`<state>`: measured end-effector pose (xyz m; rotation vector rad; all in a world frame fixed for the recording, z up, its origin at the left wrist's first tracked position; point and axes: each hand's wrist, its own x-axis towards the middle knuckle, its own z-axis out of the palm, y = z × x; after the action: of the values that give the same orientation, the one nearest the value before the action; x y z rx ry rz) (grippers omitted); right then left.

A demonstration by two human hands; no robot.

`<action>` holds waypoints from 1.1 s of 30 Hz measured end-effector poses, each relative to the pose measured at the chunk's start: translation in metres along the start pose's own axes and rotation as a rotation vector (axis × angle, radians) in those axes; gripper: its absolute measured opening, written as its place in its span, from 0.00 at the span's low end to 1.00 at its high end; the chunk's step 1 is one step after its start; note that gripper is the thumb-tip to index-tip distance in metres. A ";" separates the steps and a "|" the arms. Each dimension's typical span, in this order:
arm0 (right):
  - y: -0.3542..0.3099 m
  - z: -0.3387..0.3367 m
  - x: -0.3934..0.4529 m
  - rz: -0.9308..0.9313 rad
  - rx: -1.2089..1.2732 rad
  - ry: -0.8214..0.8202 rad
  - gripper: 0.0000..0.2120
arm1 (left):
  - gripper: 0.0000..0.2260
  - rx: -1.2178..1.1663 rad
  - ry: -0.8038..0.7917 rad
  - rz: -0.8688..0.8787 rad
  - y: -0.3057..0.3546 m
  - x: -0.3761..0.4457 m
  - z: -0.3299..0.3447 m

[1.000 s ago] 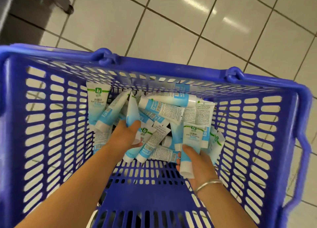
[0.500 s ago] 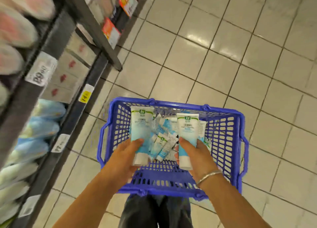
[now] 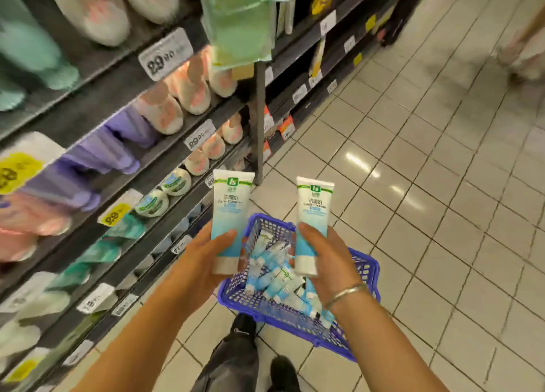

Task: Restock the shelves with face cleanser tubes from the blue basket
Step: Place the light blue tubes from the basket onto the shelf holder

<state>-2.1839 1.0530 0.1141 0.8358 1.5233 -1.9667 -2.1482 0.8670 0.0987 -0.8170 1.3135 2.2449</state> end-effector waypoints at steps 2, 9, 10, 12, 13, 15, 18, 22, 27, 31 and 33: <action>-0.015 0.011 -0.027 -0.044 -0.029 -0.024 0.02 | 0.10 -0.054 0.004 0.050 0.010 -0.035 0.008; -0.052 0.038 -0.105 -0.156 -0.048 -0.226 0.02 | 0.18 -0.124 0.074 0.246 0.044 -0.141 0.035; -0.053 0.044 -0.117 -0.153 -0.077 -0.277 0.02 | 0.19 -0.144 0.114 0.284 0.044 -0.159 0.035; -0.050 0.057 -0.140 -0.149 -0.147 -0.363 0.04 | 0.17 -0.198 0.218 0.372 0.039 -0.195 0.031; -0.047 0.064 -0.152 -0.145 -0.186 -0.405 0.05 | 0.17 -0.233 0.272 0.409 0.034 -0.214 0.029; -0.037 0.076 -0.178 -0.128 -0.238 -0.503 0.04 | 0.16 -0.296 0.365 0.478 0.021 -0.254 0.021; -0.023 0.090 -0.214 -0.102 -0.298 -0.684 0.02 | 0.15 -0.365 0.460 0.558 0.000 -0.310 0.012; -0.011 0.105 -0.262 -0.102 -0.448 -0.893 0.06 | 0.16 -0.393 0.584 0.680 -0.018 -0.375 0.007; 0.003 0.154 -0.336 -0.120 -0.555 -1.096 0.16 | 0.18 -0.414 0.721 0.865 -0.018 -0.462 -0.017; 0.038 0.187 -0.387 -0.103 -0.530 -1.180 0.14 | 0.19 -0.398 0.769 0.926 -0.031 -0.520 -0.043; 0.064 0.200 -0.411 -0.068 -0.508 -1.200 0.16 | 0.19 -0.390 0.790 0.942 -0.042 -0.546 -0.058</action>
<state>-1.8902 0.8543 0.4099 -0.5600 1.1378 -1.4650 -1.7006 0.8055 0.4141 -1.5897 1.9129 3.1320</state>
